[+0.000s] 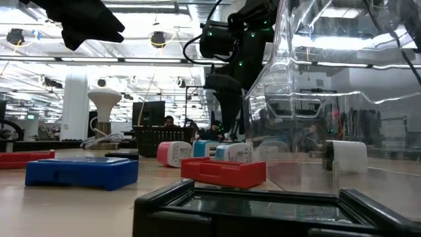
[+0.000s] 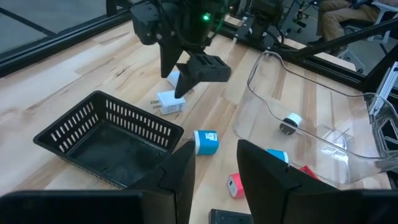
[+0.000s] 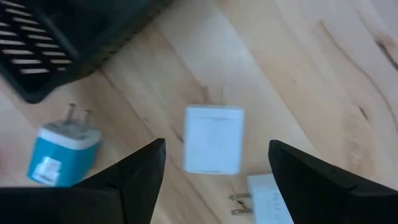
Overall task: Pick & Place Office items
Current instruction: Put the left white charger adapter into the transparent bin, then put the white charger adapter into the transparent bin
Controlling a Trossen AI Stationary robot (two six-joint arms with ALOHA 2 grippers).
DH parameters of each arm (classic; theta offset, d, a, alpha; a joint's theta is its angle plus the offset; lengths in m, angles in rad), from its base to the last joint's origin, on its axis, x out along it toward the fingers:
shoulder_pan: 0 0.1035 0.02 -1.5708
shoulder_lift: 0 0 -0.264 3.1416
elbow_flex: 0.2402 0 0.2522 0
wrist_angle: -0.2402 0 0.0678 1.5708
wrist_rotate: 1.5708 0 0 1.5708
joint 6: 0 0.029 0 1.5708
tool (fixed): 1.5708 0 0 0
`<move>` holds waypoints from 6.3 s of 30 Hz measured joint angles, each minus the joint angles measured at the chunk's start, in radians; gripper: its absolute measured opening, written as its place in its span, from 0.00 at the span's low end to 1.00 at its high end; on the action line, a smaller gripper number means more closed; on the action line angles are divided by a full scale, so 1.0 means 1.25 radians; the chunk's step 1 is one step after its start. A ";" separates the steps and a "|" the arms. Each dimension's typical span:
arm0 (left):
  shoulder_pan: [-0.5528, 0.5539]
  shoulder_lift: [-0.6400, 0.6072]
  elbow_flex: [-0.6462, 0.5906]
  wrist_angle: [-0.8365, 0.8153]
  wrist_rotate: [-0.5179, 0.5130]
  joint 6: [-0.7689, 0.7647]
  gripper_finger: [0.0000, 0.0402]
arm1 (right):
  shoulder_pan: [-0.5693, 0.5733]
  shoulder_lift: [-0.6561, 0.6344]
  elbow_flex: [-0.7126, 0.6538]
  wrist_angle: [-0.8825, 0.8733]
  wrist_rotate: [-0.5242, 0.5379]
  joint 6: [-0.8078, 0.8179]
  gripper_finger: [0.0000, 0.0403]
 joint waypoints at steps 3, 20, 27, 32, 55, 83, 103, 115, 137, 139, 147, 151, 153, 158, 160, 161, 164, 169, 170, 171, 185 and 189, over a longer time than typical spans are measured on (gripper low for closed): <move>0.000 -0.008 0.000 0.003 0.000 0.000 0.29 | -0.010 0.000 0.000 0.002 -0.011 0.005 0.69; 0.000 -0.095 0.000 0.006 0.002 0.041 0.29 | 0.011 0.106 0.007 0.007 -0.038 -0.002 0.69; 0.002 -0.095 0.000 0.018 0.013 0.037 0.29 | 0.015 0.112 0.007 0.016 -0.034 -0.013 0.69; 0.002 -0.095 0.000 0.017 0.013 0.036 0.29 | 0.010 0.113 0.006 0.020 -0.035 -0.013 0.68; 0.002 -0.094 0.000 0.014 0.010 0.043 0.29 | 0.009 0.005 0.019 -0.014 0.022 0.021 0.41; 0.002 -0.095 0.000 0.028 0.013 0.099 0.29 | 0.550 -0.440 -0.191 0.060 -0.097 0.562 0.41; 0.002 -0.095 0.000 0.039 0.051 0.102 0.29 | 0.580 -0.096 -0.193 0.076 -0.136 0.194 0.41; 0.002 -0.094 0.000 0.039 0.051 0.102 0.29 | 0.536 -0.091 -0.193 0.120 -0.126 0.146 0.43; 0.002 -0.095 0.000 0.038 0.007 0.126 0.29 | 0.444 -0.423 -0.192 0.007 0.172 0.382 0.72; 0.002 -0.095 0.000 0.038 -0.016 0.126 0.29 | 0.376 -0.465 -0.192 0.008 0.196 0.395 0.71; 0.002 -0.095 0.000 0.063 -0.082 0.126 0.29 | -0.018 -0.479 -0.191 -0.014 0.029 0.514 0.71; 0.002 -0.094 0.000 0.099 -0.116 0.147 0.29 | -0.125 -0.419 -0.191 0.009 -0.026 0.477 0.71; 0.002 -0.095 0.000 0.123 -0.138 0.167 0.29 | -0.150 -0.385 -0.192 0.010 -0.021 0.479 0.71; 0.002 -0.095 0.000 0.190 -0.187 0.229 0.29 | -0.147 -0.293 -0.192 0.006 -0.015 0.560 0.71; 0.002 -0.095 0.000 0.218 -0.198 0.248 0.29 | -0.128 -0.263 -0.193 0.005 -0.002 0.629 0.71; 0.002 -0.095 0.000 0.230 -0.200 0.254 0.29 | -0.116 -0.251 -0.192 0.011 0.005 0.671 0.71; 0.002 -0.094 0.000 0.259 -0.200 0.280 0.29 | -0.077 -0.230 -0.193 0.013 0.041 0.794 0.71; 0.002 -0.094 0.000 0.292 -0.199 0.320 0.29 | -0.024 -0.200 -0.192 -0.030 0.087 0.970 0.71; 0.002 -0.094 0.000 0.299 -0.199 0.333 0.29 | -0.018 -0.191 -0.192 -0.047 0.087 1.001 0.71; 0.002 -0.094 0.000 0.304 -0.199 0.336 0.29 | -0.013 -0.182 -0.193 -0.065 0.087 1.027 0.71; 0.002 -0.095 0.000 0.326 -0.192 0.353 0.29 | -0.028 -0.098 -0.192 -0.016 0.064 1.110 0.71; 0.002 -0.095 0.000 0.327 -0.190 0.353 0.29 | -0.029 -0.076 -0.192 -0.002 0.044 1.104 0.71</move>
